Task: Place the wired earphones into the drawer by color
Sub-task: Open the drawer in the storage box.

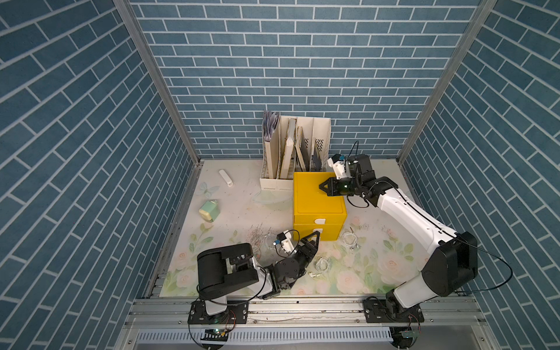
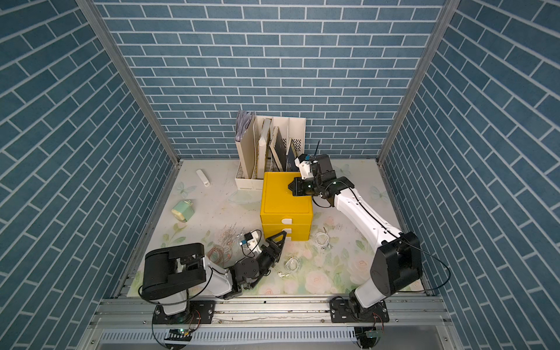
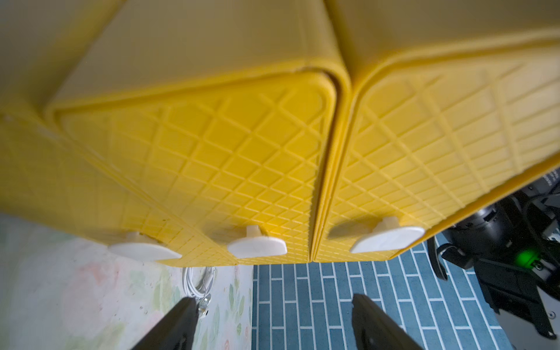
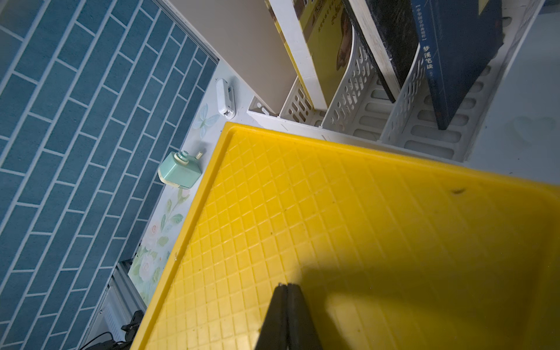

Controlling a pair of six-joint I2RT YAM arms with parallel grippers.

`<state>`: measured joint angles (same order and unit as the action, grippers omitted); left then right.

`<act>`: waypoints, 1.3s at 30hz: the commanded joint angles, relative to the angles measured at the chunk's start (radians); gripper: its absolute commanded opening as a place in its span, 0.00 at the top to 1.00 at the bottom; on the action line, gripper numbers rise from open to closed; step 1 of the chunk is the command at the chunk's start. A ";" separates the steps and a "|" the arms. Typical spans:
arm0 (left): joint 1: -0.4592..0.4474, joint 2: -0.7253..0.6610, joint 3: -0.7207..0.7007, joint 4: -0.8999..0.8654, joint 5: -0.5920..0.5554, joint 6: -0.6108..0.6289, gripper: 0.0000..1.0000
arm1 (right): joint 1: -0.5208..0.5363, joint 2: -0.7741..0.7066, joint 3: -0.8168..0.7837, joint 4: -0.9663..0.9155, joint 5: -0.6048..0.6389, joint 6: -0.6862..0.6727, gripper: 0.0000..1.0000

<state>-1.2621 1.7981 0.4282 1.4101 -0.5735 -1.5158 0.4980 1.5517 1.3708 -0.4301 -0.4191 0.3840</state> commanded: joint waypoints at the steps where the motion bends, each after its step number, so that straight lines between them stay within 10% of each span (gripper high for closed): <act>1: 0.013 0.041 0.039 -0.038 0.035 -0.012 0.17 | -0.001 0.007 -0.034 -0.070 0.013 -0.023 0.93; 15: 0.056 0.065 0.079 -0.059 0.023 0.009 0.23 | -0.002 0.004 -0.055 -0.064 0.019 -0.027 0.93; 39: 0.079 0.018 0.121 -0.125 -0.003 0.101 0.61 | -0.004 -0.009 -0.098 -0.050 0.023 -0.032 0.95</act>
<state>-1.2022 1.8519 0.5446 1.2892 -0.5758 -1.4673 0.4961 1.5276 1.3148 -0.3561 -0.4217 0.3836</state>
